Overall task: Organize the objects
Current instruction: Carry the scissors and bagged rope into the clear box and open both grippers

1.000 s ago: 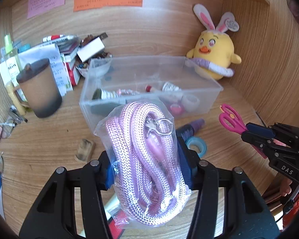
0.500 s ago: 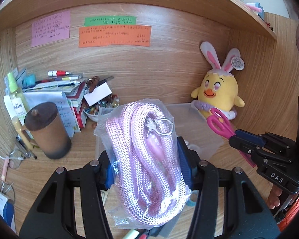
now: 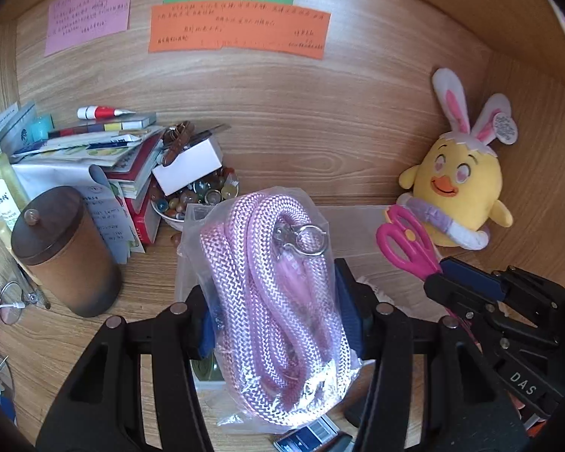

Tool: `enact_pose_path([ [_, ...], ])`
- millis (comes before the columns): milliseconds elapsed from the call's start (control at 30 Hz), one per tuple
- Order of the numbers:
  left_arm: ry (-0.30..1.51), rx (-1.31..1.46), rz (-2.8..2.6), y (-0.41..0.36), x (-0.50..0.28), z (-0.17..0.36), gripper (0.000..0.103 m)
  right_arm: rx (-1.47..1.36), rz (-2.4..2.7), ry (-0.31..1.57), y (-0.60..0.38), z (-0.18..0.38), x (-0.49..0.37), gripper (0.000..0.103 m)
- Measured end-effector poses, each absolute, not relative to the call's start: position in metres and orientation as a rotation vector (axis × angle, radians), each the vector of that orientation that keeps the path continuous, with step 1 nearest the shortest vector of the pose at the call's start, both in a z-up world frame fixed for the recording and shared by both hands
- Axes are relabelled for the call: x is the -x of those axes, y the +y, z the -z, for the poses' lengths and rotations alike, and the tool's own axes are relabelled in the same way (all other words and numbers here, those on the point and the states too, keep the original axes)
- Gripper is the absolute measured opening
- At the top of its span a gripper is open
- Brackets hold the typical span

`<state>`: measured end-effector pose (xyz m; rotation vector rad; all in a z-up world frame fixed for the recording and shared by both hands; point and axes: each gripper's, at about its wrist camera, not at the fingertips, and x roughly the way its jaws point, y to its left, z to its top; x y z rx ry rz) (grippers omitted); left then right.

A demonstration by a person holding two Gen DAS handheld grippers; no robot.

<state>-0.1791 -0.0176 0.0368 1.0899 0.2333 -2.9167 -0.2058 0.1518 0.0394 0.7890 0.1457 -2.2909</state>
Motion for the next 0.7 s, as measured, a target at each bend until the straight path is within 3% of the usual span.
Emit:
enact_pose_path([
  [700,0.086,-1.2,2.941,-0.001,0.194,-0.019,0.054,-0.943,2.246,0.301,0.125,0.007,0.234,0.017],
])
